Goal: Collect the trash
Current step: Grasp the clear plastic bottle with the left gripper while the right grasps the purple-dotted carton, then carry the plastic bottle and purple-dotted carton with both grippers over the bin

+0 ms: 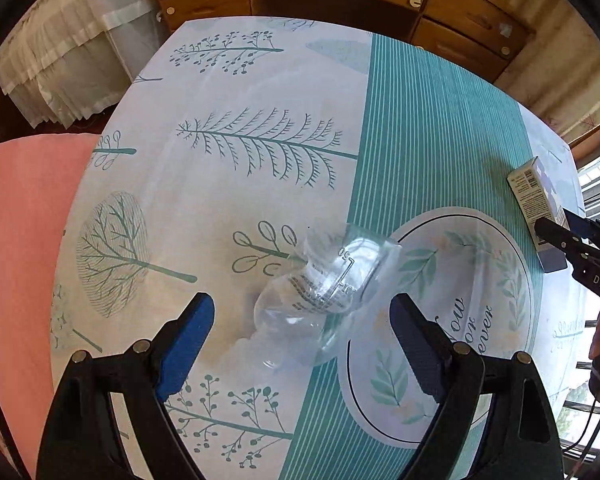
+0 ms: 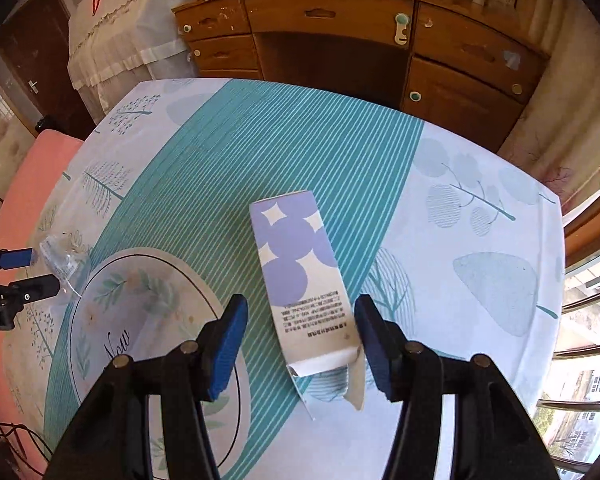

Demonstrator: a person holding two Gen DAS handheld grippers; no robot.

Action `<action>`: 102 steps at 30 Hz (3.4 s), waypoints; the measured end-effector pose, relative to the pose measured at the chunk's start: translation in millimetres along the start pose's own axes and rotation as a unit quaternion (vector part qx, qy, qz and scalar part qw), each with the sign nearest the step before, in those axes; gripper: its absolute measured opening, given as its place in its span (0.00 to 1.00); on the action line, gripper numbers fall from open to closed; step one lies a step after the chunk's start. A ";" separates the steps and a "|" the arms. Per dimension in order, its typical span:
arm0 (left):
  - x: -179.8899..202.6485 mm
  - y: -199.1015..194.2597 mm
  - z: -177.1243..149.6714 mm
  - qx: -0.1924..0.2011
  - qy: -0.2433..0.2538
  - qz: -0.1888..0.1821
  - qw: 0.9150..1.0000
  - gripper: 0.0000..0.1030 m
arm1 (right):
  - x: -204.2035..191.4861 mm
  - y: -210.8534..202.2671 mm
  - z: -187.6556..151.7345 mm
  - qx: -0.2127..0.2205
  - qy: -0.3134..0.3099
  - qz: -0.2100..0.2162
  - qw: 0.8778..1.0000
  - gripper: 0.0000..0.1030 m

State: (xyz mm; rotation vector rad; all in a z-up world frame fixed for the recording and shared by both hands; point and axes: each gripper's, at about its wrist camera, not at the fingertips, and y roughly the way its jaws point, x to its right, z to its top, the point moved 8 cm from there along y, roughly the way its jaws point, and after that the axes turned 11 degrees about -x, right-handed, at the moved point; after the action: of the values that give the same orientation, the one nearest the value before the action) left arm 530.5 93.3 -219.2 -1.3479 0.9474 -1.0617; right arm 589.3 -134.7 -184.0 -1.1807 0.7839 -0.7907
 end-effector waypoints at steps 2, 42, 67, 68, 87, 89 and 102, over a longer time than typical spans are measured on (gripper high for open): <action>0.6 4.5 2.0 -0.003 -0.005 -0.001 1.000 0.85 | -1.4 4.1 -1.2 -0.002 -0.001 0.004 1.000 0.54; 11.7 -138.7 -174.4 0.104 0.082 -0.079 0.988 0.62 | -145.7 -129.5 -174.3 0.053 0.058 0.058 0.995 0.35; -87.6 -197.0 -415.0 0.135 0.186 -0.146 0.962 0.62 | -339.2 -185.0 -401.9 0.075 0.156 0.034 0.984 0.35; -87.6 -194.8 -421.1 0.133 0.188 -0.145 0.962 0.62 | -340.9 -183.7 -407.8 0.070 0.160 0.035 0.984 0.35; -55.6 -81.7 -488.4 0.072 0.191 -0.091 0.975 0.62 | -329.0 -84.9 -478.7 -0.034 0.184 0.069 0.980 0.35; -52.3 -56.9 -493.3 0.063 0.186 -0.079 0.977 0.62 | -322.2 -60.6 -485.7 -0.053 0.186 0.075 0.978 0.35; -37.2 135.9 -498.2 0.009 0.135 -0.053 0.989 0.62 | -281.6 110.1 -535.7 -0.124 0.216 0.086 0.965 0.35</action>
State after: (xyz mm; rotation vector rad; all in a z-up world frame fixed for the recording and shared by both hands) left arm 47.4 -15.9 -369.8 -1.2710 1.0698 -1.3555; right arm 1.9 -128.9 -366.3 -1.1545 1.3605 -0.8322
